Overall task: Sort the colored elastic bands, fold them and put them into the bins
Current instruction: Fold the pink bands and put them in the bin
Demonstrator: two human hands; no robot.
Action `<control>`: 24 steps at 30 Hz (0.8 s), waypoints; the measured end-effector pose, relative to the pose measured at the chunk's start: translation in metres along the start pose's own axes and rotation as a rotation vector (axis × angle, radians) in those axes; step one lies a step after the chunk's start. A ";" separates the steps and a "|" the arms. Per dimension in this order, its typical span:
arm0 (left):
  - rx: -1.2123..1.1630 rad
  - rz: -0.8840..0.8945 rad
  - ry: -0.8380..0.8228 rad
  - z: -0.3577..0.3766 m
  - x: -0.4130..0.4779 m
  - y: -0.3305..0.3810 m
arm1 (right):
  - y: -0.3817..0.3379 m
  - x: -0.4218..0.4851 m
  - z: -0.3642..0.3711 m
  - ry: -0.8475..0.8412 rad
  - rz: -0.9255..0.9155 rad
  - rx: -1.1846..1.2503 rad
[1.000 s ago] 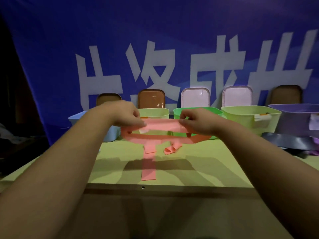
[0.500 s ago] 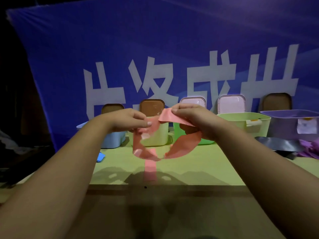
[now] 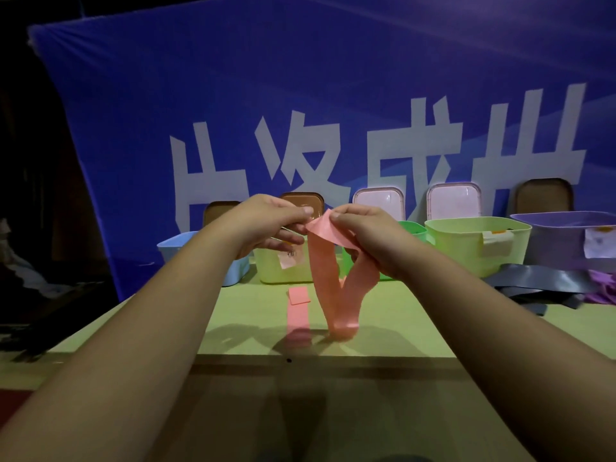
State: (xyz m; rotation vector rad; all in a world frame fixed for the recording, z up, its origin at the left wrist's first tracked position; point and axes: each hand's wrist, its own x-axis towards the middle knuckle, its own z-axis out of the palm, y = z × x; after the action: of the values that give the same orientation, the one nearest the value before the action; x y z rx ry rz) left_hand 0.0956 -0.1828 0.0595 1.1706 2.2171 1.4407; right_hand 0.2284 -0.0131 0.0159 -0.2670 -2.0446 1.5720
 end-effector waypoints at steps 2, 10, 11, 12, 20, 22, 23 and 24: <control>-0.001 0.008 0.004 0.001 0.001 -0.001 | 0.002 -0.001 0.002 -0.009 0.004 0.042; 0.097 0.055 0.096 0.002 0.006 0.002 | 0.012 0.003 0.009 0.039 0.006 0.009; 0.104 0.067 0.109 0.003 0.007 0.003 | 0.014 0.003 0.010 0.046 0.016 0.002; 0.112 0.081 0.116 0.003 0.008 0.004 | 0.016 0.004 0.010 0.053 0.021 -0.008; 0.339 0.286 0.190 0.003 0.006 0.022 | 0.035 0.002 0.011 0.003 -0.009 0.048; 0.356 0.332 0.223 0.004 0.004 0.028 | 0.036 0.001 0.010 0.043 -0.070 -0.103; 0.373 0.357 0.245 0.005 0.004 0.031 | 0.037 0.000 0.010 0.080 -0.108 -0.213; 0.393 0.380 0.264 0.005 0.003 0.033 | 0.036 -0.002 0.009 0.121 -0.144 -0.305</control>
State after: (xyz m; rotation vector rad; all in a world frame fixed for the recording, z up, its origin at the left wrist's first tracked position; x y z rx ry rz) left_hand 0.1132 -0.1713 0.0857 1.6914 2.6562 1.3934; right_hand 0.2194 -0.0110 -0.0200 -0.3107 -2.1510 1.1292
